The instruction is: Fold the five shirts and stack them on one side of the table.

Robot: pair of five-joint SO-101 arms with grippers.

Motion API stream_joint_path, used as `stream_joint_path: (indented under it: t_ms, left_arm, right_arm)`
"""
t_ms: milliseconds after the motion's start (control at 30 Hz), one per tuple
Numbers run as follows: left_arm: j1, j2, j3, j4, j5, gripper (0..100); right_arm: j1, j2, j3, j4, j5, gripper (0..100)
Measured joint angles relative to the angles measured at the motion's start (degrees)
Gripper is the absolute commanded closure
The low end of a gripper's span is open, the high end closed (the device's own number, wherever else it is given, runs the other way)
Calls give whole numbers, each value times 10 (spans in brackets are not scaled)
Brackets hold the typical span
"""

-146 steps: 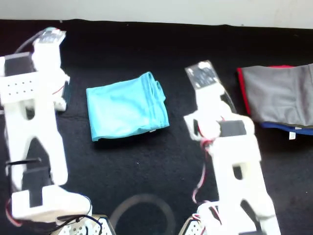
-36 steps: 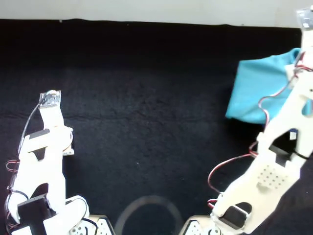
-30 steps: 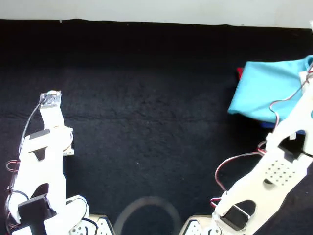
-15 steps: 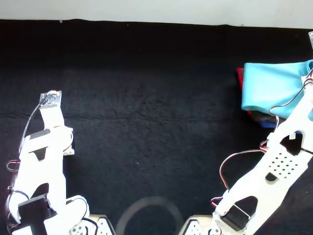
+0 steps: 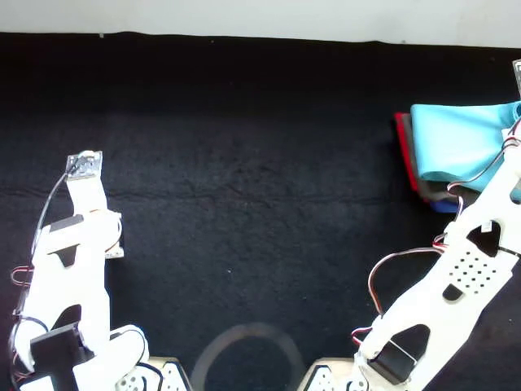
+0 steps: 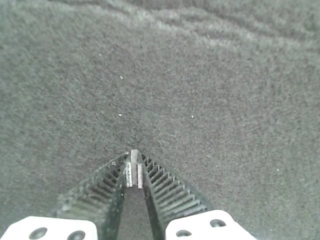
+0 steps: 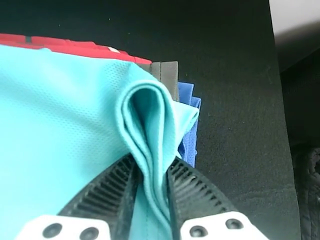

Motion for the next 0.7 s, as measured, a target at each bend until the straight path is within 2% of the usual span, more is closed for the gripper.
stream_joint_path:
  t_ms: [100, 333, 400, 500, 567, 700]
  left_arm:
    - [0, 0, 0, 0, 0, 990]
    - [0, 0, 0, 0, 0, 990]
    - [0, 0, 0, 0, 0, 990]
    - [0, 0, 0, 0, 0, 990]
    - [0, 0, 0, 0, 0, 990]
    - [0, 0, 0, 0, 0, 990]
  right_arm:
    - [0, -1, -2, 0, -27, 795]
    - [-2, -1, -112, -1, -173, 802]
    - [-11, -1, -157, -1, -200, 850]
    - [-35, -3, -204, -1, -210, 998]
    - [-52, -3, -201, -2, -209, 983]
    - [-64, 19, -152, -9, -156, 993]
